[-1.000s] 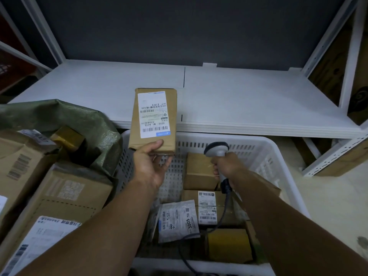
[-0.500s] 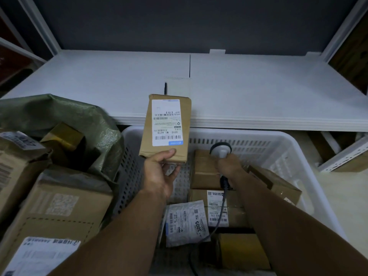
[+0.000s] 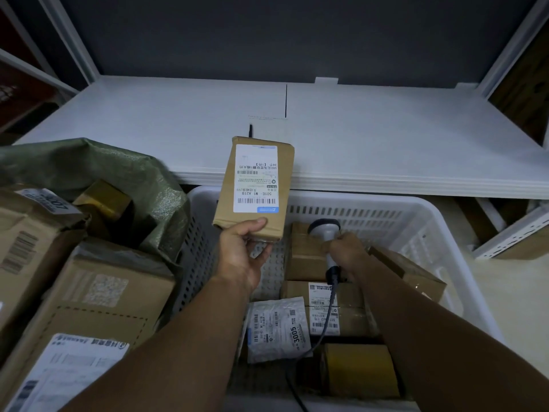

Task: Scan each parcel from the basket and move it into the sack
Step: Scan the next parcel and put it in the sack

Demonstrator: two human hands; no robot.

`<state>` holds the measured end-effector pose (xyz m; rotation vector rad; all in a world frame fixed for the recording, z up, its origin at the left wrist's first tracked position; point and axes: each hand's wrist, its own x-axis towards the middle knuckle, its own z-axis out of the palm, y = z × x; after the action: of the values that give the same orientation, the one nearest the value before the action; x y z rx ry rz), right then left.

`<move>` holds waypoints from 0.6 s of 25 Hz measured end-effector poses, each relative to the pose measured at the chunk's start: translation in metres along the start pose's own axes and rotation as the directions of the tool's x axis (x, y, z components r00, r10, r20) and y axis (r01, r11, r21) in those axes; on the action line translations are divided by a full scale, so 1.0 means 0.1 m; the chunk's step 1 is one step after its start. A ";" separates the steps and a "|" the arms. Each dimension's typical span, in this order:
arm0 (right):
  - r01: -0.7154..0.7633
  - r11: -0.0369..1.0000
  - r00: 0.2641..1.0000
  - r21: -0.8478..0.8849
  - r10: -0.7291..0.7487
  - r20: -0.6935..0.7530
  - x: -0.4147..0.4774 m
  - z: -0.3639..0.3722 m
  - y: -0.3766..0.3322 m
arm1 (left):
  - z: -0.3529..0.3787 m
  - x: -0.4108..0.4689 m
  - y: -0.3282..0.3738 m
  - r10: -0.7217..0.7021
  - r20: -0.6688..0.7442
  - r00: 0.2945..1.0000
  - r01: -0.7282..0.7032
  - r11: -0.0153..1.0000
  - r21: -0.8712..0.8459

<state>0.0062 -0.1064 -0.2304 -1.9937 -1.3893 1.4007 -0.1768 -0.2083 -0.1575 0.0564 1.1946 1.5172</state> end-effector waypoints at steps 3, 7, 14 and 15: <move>0.006 1.000 1.000 0.013 -0.005 -0.019 -0.09 -0.04 -0.07 | 0.01 0.00 0.02 0.005 -0.004 1.000 -0.005 1.000 -0.010; 0.019 1.000 0.999 0.018 -0.018 -0.031 -0.26 -0.11 -0.22 | 0.06 -0.08 0.06 0.026 -0.004 1.000 -0.026 0.999 -0.034; 0.184 0.982 0.983 0.037 -0.185 0.020 -0.90 0.01 -0.65 | 0.04 -0.47 0.17 0.045 0.026 0.999 -0.044 0.998 -0.052; 0.204 0.978 0.979 0.031 -0.205 0.012 -1.00 0.03 -0.75 | 0.02 -0.54 0.21 0.046 0.026 0.999 -0.045 0.997 -0.055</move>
<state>-0.0389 -0.1575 -0.1255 -1.7677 -1.5224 1.3391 -0.1711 -0.2447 -0.1124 0.0681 1.1370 1.5832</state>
